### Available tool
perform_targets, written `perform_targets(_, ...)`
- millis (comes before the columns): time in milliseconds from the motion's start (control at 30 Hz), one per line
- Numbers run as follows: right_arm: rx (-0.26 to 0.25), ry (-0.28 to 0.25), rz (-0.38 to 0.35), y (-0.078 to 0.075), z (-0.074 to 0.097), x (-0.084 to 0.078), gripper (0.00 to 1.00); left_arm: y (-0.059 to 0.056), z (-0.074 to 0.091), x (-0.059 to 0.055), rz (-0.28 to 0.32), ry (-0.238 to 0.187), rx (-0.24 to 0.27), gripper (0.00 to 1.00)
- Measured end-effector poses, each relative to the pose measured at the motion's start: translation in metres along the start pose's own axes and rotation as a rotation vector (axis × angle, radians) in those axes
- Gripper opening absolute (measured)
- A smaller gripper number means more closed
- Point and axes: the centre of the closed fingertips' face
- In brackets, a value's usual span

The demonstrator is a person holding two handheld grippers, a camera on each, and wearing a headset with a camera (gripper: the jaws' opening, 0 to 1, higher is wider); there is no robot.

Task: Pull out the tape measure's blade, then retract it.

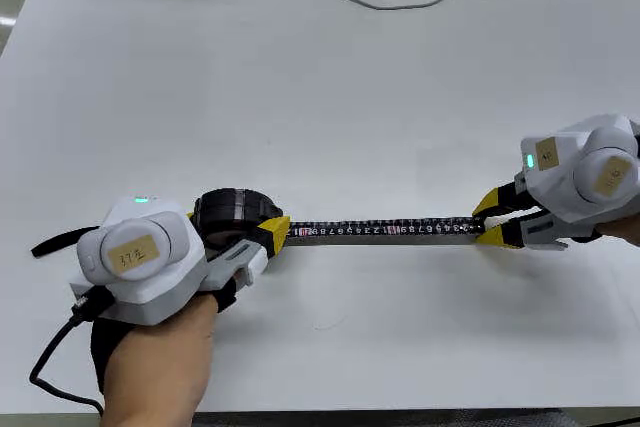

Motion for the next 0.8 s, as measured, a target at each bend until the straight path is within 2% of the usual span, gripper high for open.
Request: perform_targets(800,0.033,-0.049,0.004,0.006,-0.015,0.031,0.10,0.002,0.000,0.000,0.015,-0.001,-0.008,0.57)
Point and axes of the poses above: the centre of the closed fingertips' face, and the gripper's own axes: z roughly backward along the fingers, y roughly to its left, x roughly out of its top, and after that the axes turned 8 degrees about -z, right-handed
